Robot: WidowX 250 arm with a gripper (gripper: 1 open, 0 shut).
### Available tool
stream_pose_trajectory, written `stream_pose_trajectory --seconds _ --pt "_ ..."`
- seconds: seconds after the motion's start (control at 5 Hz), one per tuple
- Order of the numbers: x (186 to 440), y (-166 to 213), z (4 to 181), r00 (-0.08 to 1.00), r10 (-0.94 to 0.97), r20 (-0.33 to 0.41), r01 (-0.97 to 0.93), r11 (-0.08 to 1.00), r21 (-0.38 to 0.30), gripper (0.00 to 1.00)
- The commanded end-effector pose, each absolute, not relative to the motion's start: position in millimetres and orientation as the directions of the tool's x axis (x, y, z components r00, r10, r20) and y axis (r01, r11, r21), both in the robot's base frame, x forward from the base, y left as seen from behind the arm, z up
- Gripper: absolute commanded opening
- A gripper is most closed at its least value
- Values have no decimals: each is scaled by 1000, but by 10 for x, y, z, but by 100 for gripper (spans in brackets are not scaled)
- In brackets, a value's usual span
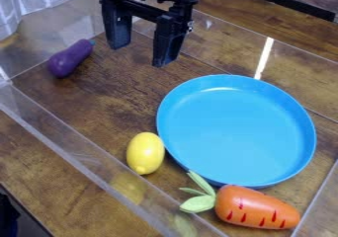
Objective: Put the lemon on the blue tray
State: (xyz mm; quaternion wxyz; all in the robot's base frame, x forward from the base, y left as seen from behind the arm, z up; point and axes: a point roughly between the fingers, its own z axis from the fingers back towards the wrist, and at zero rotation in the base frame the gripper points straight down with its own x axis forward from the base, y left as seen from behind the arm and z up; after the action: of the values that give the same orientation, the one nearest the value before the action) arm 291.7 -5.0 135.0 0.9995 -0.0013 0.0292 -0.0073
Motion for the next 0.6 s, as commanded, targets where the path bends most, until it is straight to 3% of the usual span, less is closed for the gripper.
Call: stream_pose_trajectory --seconds 0.0,0.4 --pt "2903 -65 1266 997 -26 -70 26 1000 -8 100" --pt "2770 -138 808 990 -139 -32 138 990 -32 100"
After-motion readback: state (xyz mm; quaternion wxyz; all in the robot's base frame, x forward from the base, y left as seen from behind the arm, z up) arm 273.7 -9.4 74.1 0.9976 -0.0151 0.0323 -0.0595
